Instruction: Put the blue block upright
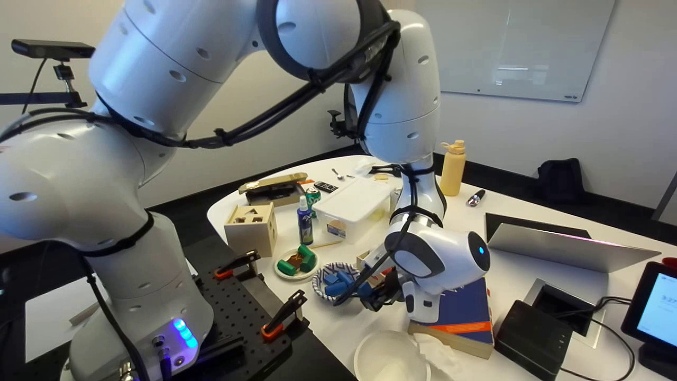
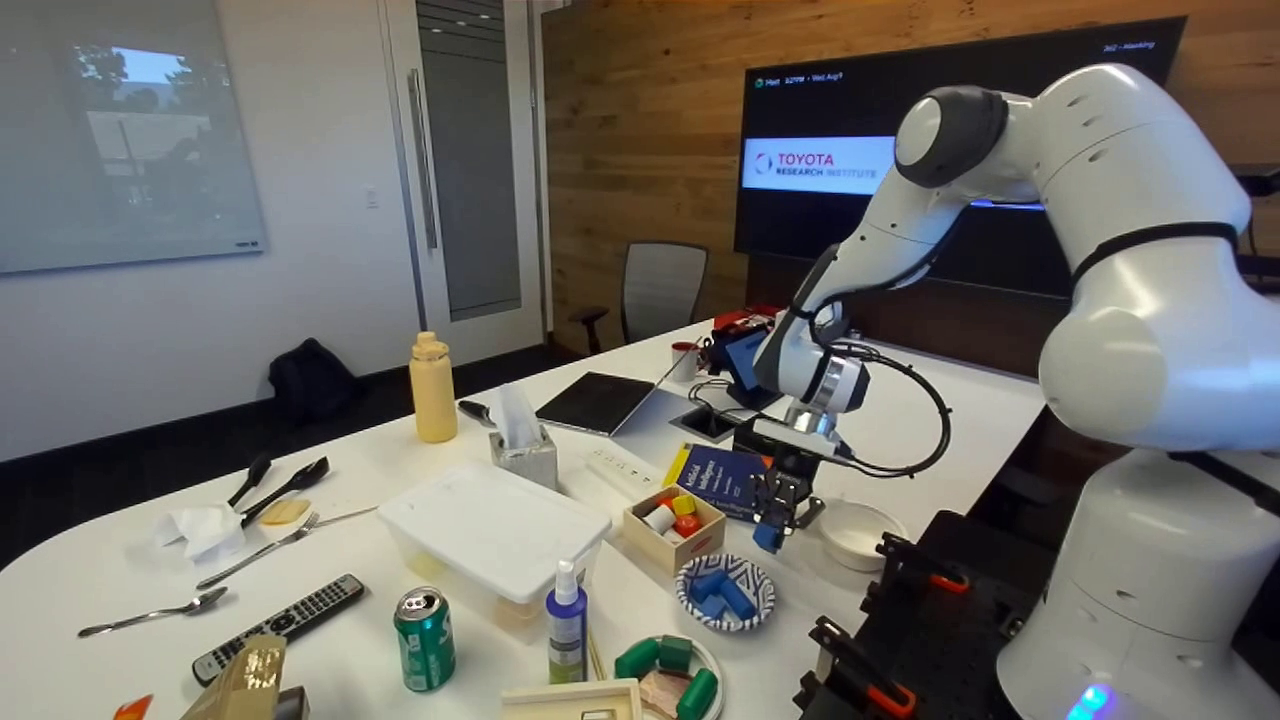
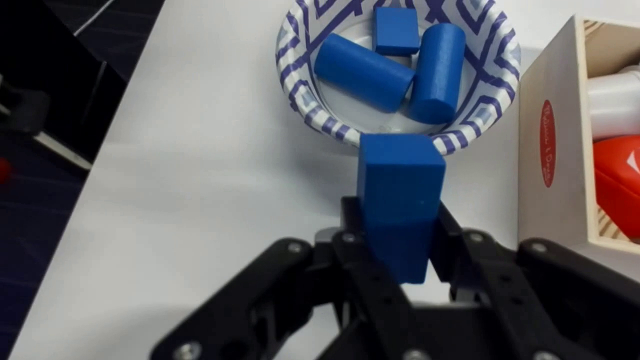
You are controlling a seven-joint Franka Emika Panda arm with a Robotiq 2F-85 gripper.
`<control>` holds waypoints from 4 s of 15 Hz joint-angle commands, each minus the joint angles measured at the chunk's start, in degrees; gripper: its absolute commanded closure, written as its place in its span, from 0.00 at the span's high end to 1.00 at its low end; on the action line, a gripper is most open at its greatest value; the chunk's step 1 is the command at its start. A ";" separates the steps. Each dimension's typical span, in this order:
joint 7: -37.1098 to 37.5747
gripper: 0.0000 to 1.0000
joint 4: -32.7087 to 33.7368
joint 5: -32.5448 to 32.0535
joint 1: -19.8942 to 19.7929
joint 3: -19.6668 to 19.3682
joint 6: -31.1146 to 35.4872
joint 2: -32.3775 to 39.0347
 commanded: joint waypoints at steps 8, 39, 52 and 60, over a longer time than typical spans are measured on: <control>-0.93 0.09 12.29 8.32 14.31 -12.06 -14.02 8.01; -6.76 0.09 32.05 15.29 11.63 -17.36 -36.00 22.74; -6.57 1.00 35.25 14.72 11.26 -17.62 -37.11 24.31; -7.80 1.00 23.07 6.85 22.37 -22.35 -30.79 9.51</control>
